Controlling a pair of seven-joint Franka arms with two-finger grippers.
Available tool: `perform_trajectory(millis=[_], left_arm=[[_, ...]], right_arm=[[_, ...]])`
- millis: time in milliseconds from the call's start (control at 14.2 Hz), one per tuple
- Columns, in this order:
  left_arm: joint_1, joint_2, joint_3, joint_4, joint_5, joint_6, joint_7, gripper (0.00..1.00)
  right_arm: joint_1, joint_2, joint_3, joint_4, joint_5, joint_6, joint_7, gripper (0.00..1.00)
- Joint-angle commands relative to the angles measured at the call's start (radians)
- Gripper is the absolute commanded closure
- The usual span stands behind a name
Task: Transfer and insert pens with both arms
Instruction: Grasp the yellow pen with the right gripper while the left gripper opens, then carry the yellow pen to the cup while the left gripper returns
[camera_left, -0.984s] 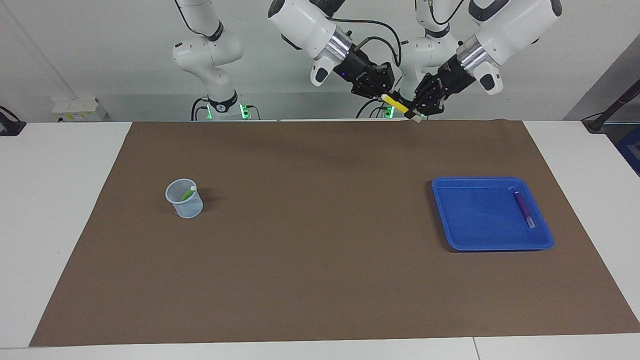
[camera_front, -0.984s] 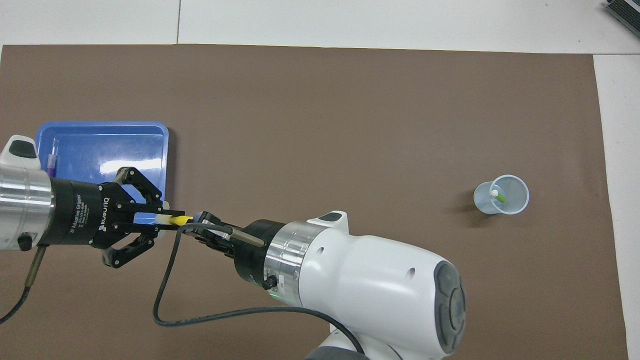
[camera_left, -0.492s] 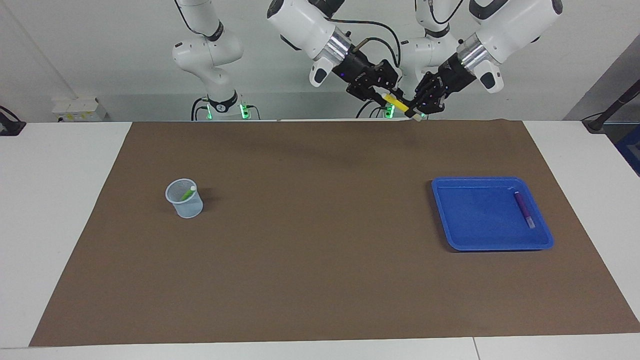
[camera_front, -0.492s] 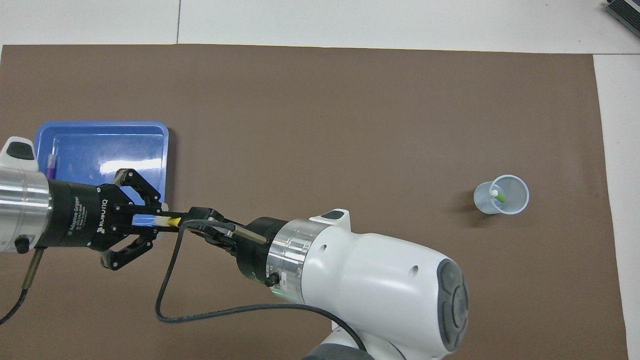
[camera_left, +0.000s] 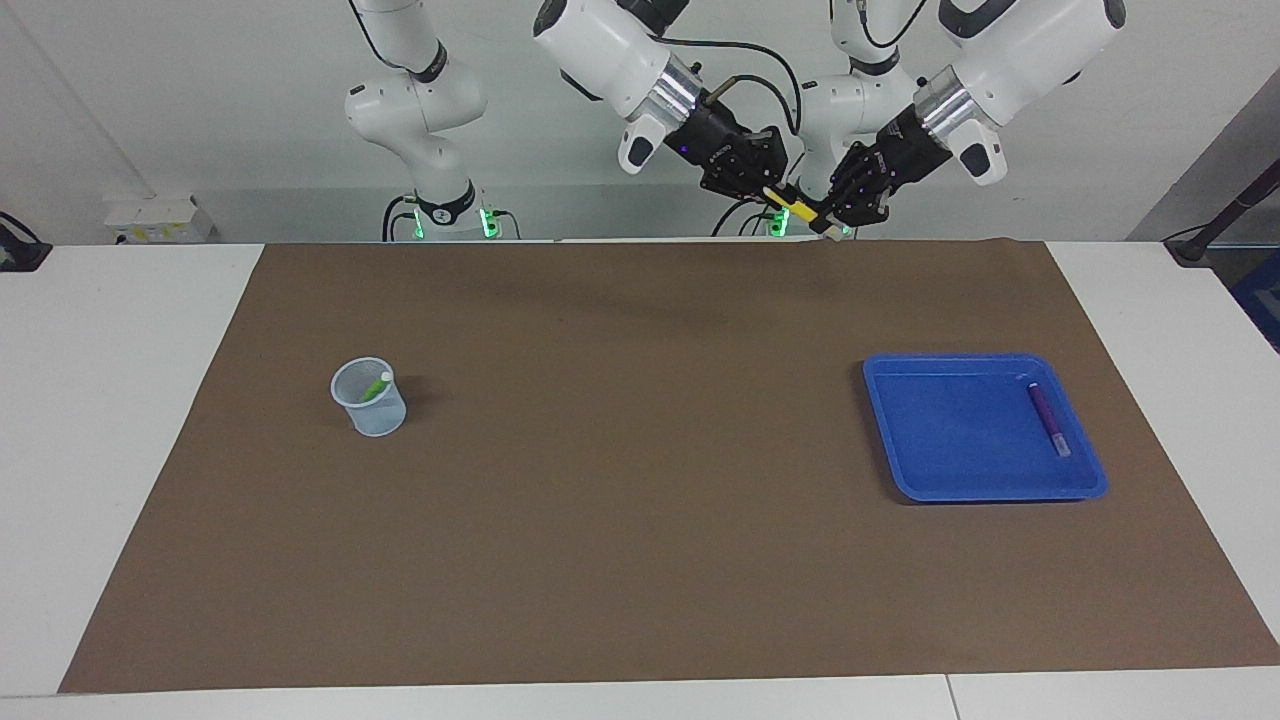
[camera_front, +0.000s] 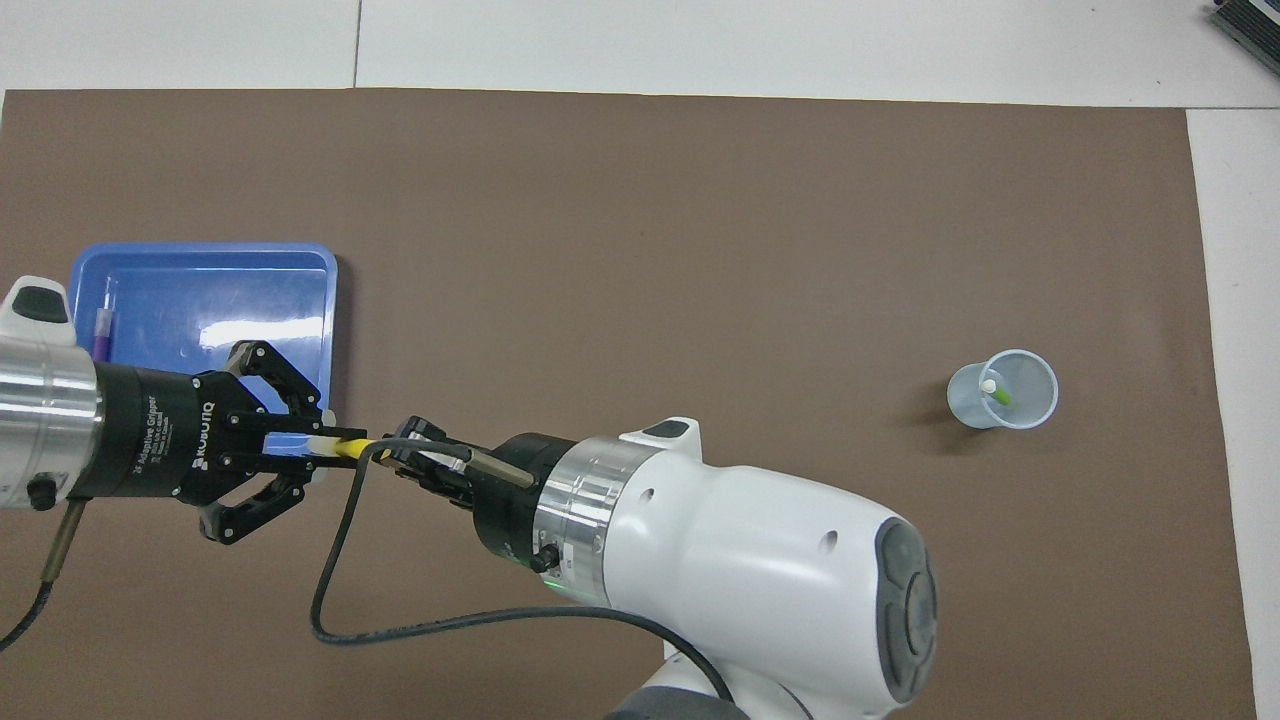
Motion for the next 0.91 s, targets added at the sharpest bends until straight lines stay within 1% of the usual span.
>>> perform_trajectory(millis=[0,281,352,422,492,562,703,844], left_arm=[[0.002,-0.035,0.008,-0.03,-0.016,-0.009,-0.008,1.0],[0.001,-0.037,0.008,-0.035,-0.014,-0.009,0.001,1.0],[0.001,-0.037,0.008,-0.035,-0.014,-0.005,0.002,0.61],[0.001,-0.037,0.008,-0.035,-0.014,0.004,0.002,0.14],[0.002,-0.037,0.008,-0.036,-0.014,0.007,0.002,0.04],[0.002,-0.039,0.009,-0.036,-0.014,0.009,0.002,0.0],[0.004,-0.045,0.009,-0.036,-0.014,0.011,0.004,0.0],[0.015,-0.045,0.014,-0.038,-0.014,0.012,0.059,0.0]], right_arm=[[-0.008,0.002,0.004,-0.008,0.004,0.017,-0.022,1.0],[-0.008,0.002,0.004,-0.008,0.004,0.017,-0.02,1.0],[-0.008,0.002,0.004,-0.008,0.004,0.017,-0.02,1.0],[-0.008,0.002,0.004,-0.008,0.004,0.017,-0.02,1.0],[-0.008,0.002,0.006,-0.008,0.004,0.017,-0.02,1.0],[-0.008,0.002,0.004,-0.008,0.004,0.014,-0.023,1.0],[-0.027,-0.004,0.003,-0.023,0.003,-0.018,-0.075,1.0],[-0.063,-0.016,0.0,-0.034,-0.002,-0.12,-0.168,1.0]])
